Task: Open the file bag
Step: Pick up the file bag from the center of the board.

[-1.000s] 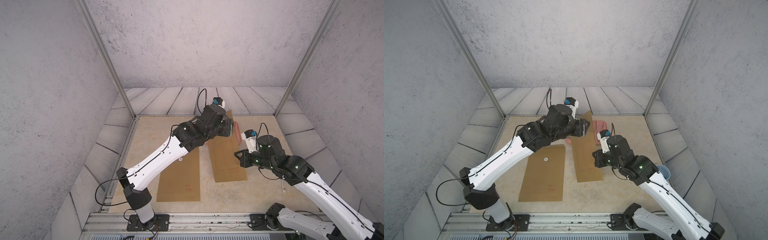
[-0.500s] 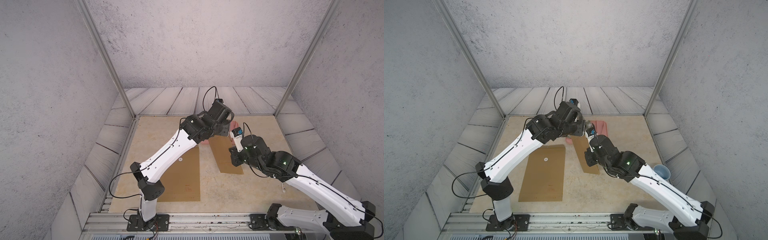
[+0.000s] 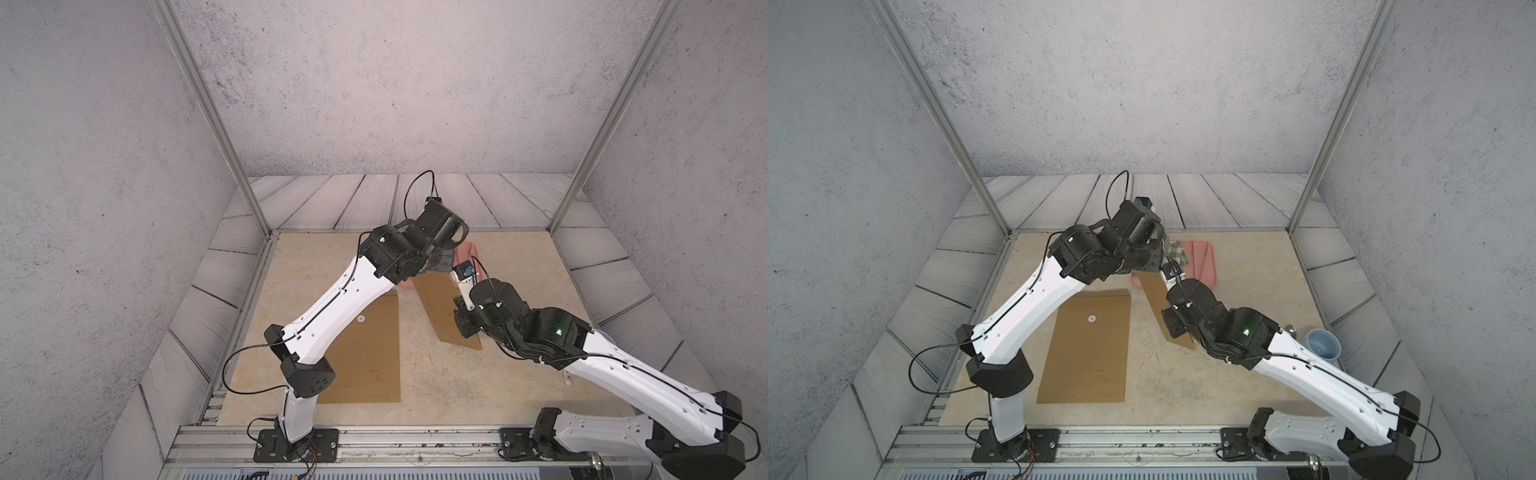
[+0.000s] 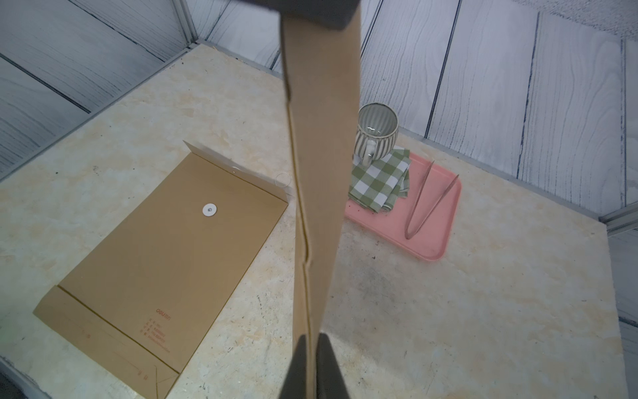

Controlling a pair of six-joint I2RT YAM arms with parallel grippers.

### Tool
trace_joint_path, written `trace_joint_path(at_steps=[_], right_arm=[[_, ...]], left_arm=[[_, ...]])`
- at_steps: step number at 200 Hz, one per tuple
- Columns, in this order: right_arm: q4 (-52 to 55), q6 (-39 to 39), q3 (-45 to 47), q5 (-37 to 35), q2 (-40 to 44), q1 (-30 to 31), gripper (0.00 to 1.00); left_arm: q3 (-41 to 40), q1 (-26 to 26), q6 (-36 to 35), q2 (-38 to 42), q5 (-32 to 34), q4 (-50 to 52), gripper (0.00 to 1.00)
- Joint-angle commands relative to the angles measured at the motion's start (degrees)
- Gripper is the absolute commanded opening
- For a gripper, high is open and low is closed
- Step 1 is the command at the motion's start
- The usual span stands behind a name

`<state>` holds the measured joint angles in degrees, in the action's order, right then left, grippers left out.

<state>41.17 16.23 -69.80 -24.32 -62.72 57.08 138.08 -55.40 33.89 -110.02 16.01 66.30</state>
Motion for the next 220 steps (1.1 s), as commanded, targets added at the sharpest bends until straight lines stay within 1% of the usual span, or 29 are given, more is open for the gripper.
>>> trace_joint_path(at_steps=[1, 4, 7, 10, 16, 31, 40, 47, 48, 49, 57, 67, 75, 76, 77, 84, 88, 93, 100, 113, 121, 145, 159, 173, 180, 194, 208, 220], right_arm=[[-1.9, 0.1, 2.4, -2.3, 3.8, 0.8, 0.52], [-1.7, 0.5, 2.7, -2.6, 4.3, 0.8, 0.57], [-1.3, 0.9, 3.0, -2.9, 4.8, 0.8, 0.66], [-1.0, 1.4, 3.3, -3.2, 5.3, 0.8, 0.72], [-0.1, 2.5, 3.7, -4.2, 6.3, 0.6, 0.79], [2.0, 5.2, 5.0, -5.4, 9.6, 0.5, 0.87], [2.8, 6.6, 5.4, -4.3, 11.4, -0.3, 0.93], [3.0, 7.2, 5.6, -1.4, 12.6, -1.9, 0.95], [3.0, 7.4, 5.7, 0.2, 12.9, -2.5, 0.96], [3.0, 7.4, 5.7, 0.2, 12.9, -2.5, 0.96], [2.0, 7.4, 6.1, 6.6, 14.1, -6.1, 0.98], [0.3, 7.8, 6.6, 20.0, 14.8, -13.1, 0.98], [-1.6, 8.3, 7.1, 30.1, 14.9, -20.3, 0.98], [-2.3, 8.5, 7.3, 32.6, 14.8, -21.9, 0.98], [-2.3, 8.5, 7.3, 32.6, 14.8, -21.9, 0.98], [-4.8, 9.0, 7.8, 40.5, 14.3, -26.7, 0.98], [-6.3, 9.2, 8.0, 43.6, 13.9, -28.7, 0.98], [-8.8, 9.4, 8.2, 48.5, 13.1, -30.7, 0.98], [-11.9, 9.5, 8.7, 52.5, 12.1, -32.0, 1.00], [-18.2, 10.5, 10.2, 57.9, 10.1, -33.6, 0.99], [-21.5, 11.5, 10.8, 60.6, 8.8, -35.0, 0.99], [-32.9, 16.5, 13.8, 69.3, 5.6, -40.3, 0.99], [-39.8, 19.0, 15.5, 74.3, 4.4, -41.9, 0.99], [-43.6, 20.0, 16.0, 77.5, 3.2, -42.0, 0.99], [-46.5, 21.3, 16.6, 79.3, 2.9, -42.1, 1.00], [-52.6, 24.3, 18.0, 81.9, 3.2, -42.2, 0.97], [-58.3, 27.9, 19.3, 84.6, 3.9, -42.3, 0.95], [-62.6, 30.6, 20.2, 86.5, 4.7, -42.2, 0.91]], left_arm=[[-1.9, 0.3, -0.9, -0.6, 0.8, -1.0, 0.00], [-2.3, 0.3, -1.1, -0.4, 0.8, -1.5, 0.00], [-2.8, 0.4, -1.3, -0.1, 0.8, -1.9, 0.00], [-3.3, 0.4, -1.6, 0.2, 0.8, -2.4, 0.00], [-4.5, 0.5, -2.6, 0.9, 0.8, -3.5, 0.00], [-7.6, 0.7, -5.3, 2.8, 1.8, -5.9, 0.00], [-9.8, 1.1, -7.1, 4.5, 1.7, -7.7, 0.00], [-12.4, 1.3, -9.0, 5.9, 1.2, -9.4, 0.00], [-12.8, 1.3, -9.1, 6.2, 1.2, -9.7, 0.00], [-13.2, 1.4, -9.4, 6.5, 1.1, -10.0, 0.00], [-17.0, 1.6, -10.9, 8.9, 1.0, -12.3, 0.00], [-23.0, 2.1, -12.8, 12.8, 0.2, -16.4, 0.00], [-27.9, 2.7, -14.3, 16.3, -2.6, -20.0, 0.00], [-28.5, 2.8, -14.4, 16.8, -3.0, -20.2, 0.00], [-29.0, 2.9, -14.5, 17.2, -3.5, -20.8, 0.00], [-32.7, 3.7, -15.3, 20.0, -6.9, -23.6, 0.00], [-34.7, 4.3, -15.7, 21.7, -9.2, -25.1, 0.00], [-36.7, 4.9, -15.8, 24.0, -12.3, -26.7, 0.00], [-39.1, 6.1, -15.8, 26.6, -16.6, -28.5, 0.00], [-42.8, 8.7, -15.7, 31.6, -24.8, -31.3, 0.00], [-45.0, 10.5, -15.6, 34.4, -31.6, -33.0, 0.00], [-49.6, 15.9, -14.6, 41.1, -47.5, -36.7, 0.00], [-52.2, 19.0, -11.9, 43.6, -57.4, -41.1, 0.00], [-54.4, 21.1, -8.2, 45.5, -66.1, -46.4, 0.00], [-55.4, 21.7, -6.6, 46.4, -68.7, -48.6, 0.00], [-57.2, 22.9, -3.7, 47.7, -73.0, -53.8, 0.00], [-58.1, 23.9, -1.9, 48.2, -74.8, -56.4, 0.00], [-58.1, 25.0, -0.9, 47.9, -75.9, -57.2, 0.00]])
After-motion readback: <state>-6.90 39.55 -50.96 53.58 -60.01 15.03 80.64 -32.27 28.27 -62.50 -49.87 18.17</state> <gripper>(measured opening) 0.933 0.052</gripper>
